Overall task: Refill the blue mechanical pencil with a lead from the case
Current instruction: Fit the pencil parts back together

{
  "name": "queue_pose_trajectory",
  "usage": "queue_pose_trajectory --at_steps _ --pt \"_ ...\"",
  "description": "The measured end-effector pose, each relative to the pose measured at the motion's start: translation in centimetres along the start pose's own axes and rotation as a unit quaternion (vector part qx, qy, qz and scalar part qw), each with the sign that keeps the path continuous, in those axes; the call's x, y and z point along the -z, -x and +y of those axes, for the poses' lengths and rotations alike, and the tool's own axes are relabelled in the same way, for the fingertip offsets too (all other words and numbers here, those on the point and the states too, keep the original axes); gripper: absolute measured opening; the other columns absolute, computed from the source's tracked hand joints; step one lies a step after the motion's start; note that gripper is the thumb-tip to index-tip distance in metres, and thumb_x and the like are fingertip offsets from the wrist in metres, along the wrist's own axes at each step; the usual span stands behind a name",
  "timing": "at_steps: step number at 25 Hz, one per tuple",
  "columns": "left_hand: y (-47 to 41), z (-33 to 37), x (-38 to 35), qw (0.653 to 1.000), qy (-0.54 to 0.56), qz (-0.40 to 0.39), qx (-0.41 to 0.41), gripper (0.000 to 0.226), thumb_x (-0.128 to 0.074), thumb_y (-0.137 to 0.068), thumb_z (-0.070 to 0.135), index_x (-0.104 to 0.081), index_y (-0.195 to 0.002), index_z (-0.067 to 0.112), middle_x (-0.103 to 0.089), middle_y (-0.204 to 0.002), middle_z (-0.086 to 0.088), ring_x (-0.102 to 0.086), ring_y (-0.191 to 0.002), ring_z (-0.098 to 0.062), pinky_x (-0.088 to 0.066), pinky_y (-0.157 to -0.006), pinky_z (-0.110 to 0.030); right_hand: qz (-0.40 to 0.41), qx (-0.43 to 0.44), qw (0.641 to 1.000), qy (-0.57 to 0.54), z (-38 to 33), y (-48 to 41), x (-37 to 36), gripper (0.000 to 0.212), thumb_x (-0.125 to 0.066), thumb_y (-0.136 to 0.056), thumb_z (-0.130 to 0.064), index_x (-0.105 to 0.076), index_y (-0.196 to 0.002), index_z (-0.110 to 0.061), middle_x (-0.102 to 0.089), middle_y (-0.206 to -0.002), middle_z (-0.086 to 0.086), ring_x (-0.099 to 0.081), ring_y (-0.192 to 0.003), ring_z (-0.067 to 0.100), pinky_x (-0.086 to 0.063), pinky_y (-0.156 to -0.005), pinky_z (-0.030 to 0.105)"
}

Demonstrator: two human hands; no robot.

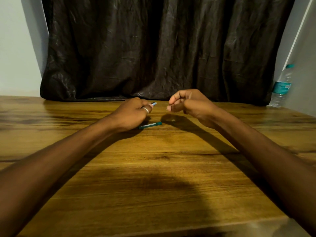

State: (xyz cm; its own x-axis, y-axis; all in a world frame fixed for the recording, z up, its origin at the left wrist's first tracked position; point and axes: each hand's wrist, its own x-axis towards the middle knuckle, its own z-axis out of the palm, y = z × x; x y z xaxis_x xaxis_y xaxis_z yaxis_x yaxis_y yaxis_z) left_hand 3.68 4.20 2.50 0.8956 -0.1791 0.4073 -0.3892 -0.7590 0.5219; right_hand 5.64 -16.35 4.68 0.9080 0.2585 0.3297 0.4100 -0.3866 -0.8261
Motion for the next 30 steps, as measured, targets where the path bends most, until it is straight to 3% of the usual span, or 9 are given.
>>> queue_pose_trajectory --at_steps 2,4,6,14,17,23,26,30 --pt "-0.01 -0.21 -0.06 0.999 0.032 -0.015 -0.010 0.026 -0.050 -0.103 0.031 -0.069 -0.118 0.020 -0.072 -0.110 -0.007 -0.065 -0.104 -0.024 -0.049 -0.094 -0.042 0.011 -0.001 0.999 -0.038 -0.04 -0.08 -0.10 0.020 -0.074 -0.081 0.001 -0.068 -0.094 -0.012 -0.071 -0.075 -0.003 -0.058 -0.058 -0.004 -0.037 -0.051 0.014" --pt "-0.08 -0.42 -0.15 0.996 0.083 -0.023 -0.014 0.019 -0.053 -0.102 0.031 -0.065 -0.117 0.027 -0.070 -0.106 0.000 -0.063 -0.095 -0.017 -0.050 -0.085 -0.036 0.009 -0.005 0.998 -0.063 0.25 -0.28 -0.10 0.020 -0.077 -0.081 -0.005 -0.068 -0.093 -0.018 -0.069 -0.068 -0.011 -0.055 -0.059 -0.004 -0.035 -0.055 0.020" --pt "-0.15 -0.36 -0.28 0.992 0.119 -0.028 -0.024 0.014 -0.055 -0.102 0.028 -0.064 -0.112 0.026 -0.066 -0.098 0.002 -0.057 -0.087 -0.012 -0.046 -0.074 -0.029 0.006 -0.003 0.997 -0.083 0.45 -0.43 -0.22 0.019 -0.077 -0.081 -0.007 -0.068 -0.092 -0.020 -0.068 -0.068 -0.012 -0.054 -0.059 -0.004 -0.034 -0.059 0.024" --pt "-0.13 0.02 -0.65 0.985 0.164 -0.040 -0.039 0.011 -0.053 -0.103 0.025 -0.064 -0.105 0.023 -0.065 -0.095 -0.002 -0.054 -0.083 -0.010 -0.043 -0.068 -0.021 -0.010 0.010 0.995 -0.102 0.47 -0.42 -0.55 0.019 -0.075 -0.084 -0.004 -0.067 -0.094 -0.017 -0.065 -0.072 -0.006 -0.051 -0.057 -0.001 -0.031 -0.055 0.022" --pt "-0.19 -0.03 -0.64 0.983 0.177 -0.042 -0.033 0.012 -0.053 -0.103 0.025 -0.064 -0.105 0.023 -0.065 -0.094 0.000 -0.053 -0.075 -0.004 -0.043 -0.062 -0.010 -0.016 0.012 0.995 -0.100 0.44 -0.40 -0.53 0.018 -0.075 -0.085 -0.005 -0.067 -0.095 -0.018 -0.067 -0.067 -0.010 -0.052 -0.057 -0.003 -0.032 -0.056 0.022" --pt "-0.40 -0.31 -0.81 0.984 0.171 -0.044 -0.033 0.013 -0.053 -0.103 0.025 -0.066 -0.104 0.026 -0.067 -0.092 0.004 -0.054 -0.075 -0.001 -0.043 -0.066 -0.019 -0.014 0.009 0.995 -0.094 0.33 -0.28 -0.62 0.020 -0.074 -0.085 -0.003 -0.066 -0.097 -0.017 -0.069 -0.069 -0.009 -0.055 -0.056 -0.004 -0.033 -0.055 0.021" --pt "-0.48 -0.61 -0.87 0.984 0.169 -0.049 -0.038 0.015 -0.054 -0.103 0.025 -0.065 -0.096 0.033 -0.068 -0.089 0.010 -0.059 -0.069 0.007 -0.042 -0.065 -0.017 -0.013 0.009 0.996 -0.089 0.37 -0.29 -0.70 0.020 -0.073 -0.085 -0.001 -0.066 -0.097 -0.015 -0.072 -0.076 -0.004 -0.057 -0.057 -0.003 -0.034 -0.053 0.019" --pt "-0.44 -0.68 -0.95 0.984 0.168 -0.046 -0.043 0.014 -0.054 -0.103 0.026 -0.066 -0.098 0.031 -0.068 -0.088 0.010 -0.057 -0.062 0.014 -0.042 -0.062 -0.014 -0.008 0.003 0.996 -0.087 0.35 -0.36 -0.73 0.020 -0.073 -0.085 -0.002 -0.066 -0.096 -0.017 -0.073 -0.071 -0.008 -0.057 -0.057 -0.005 -0.034 -0.055 0.021"
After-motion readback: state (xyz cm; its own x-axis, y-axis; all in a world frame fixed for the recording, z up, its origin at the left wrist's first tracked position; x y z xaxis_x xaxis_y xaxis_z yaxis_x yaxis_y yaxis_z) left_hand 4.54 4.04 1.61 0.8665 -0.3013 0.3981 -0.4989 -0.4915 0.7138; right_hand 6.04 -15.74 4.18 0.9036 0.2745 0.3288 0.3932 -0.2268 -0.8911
